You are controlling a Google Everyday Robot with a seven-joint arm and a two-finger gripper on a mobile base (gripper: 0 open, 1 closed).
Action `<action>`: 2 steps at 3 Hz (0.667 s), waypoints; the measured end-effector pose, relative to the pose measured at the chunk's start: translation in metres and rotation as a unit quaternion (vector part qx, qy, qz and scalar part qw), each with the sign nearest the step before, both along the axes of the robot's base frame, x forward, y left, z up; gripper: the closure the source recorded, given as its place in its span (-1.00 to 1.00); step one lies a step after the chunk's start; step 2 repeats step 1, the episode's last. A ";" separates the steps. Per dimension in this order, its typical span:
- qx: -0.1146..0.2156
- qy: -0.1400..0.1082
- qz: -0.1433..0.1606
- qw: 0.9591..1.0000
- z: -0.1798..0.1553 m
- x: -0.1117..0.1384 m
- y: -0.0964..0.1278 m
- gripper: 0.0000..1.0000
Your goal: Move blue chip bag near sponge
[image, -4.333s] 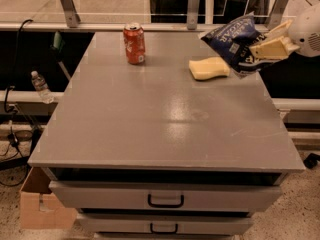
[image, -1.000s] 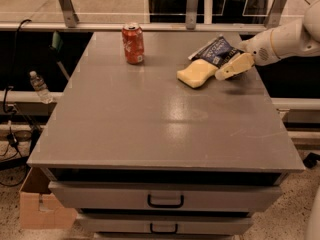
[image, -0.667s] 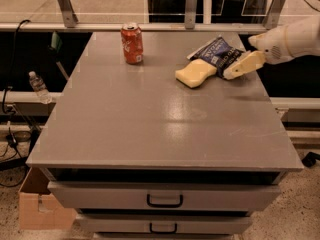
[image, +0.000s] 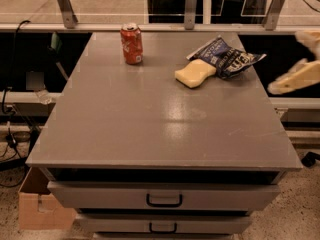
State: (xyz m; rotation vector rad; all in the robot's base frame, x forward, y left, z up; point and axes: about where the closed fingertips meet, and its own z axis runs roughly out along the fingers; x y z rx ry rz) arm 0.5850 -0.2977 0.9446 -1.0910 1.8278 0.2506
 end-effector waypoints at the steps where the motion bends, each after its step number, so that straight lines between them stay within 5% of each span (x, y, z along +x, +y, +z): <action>1: -0.009 -0.009 -0.010 1.000 0.002 -0.014 -0.020 -1.00; 2: -0.009 -0.009 -0.010 1.000 0.002 -0.014 -0.020 -1.00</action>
Offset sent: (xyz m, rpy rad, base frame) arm 0.0000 0.0000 0.0000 0.0000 0.0000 0.0000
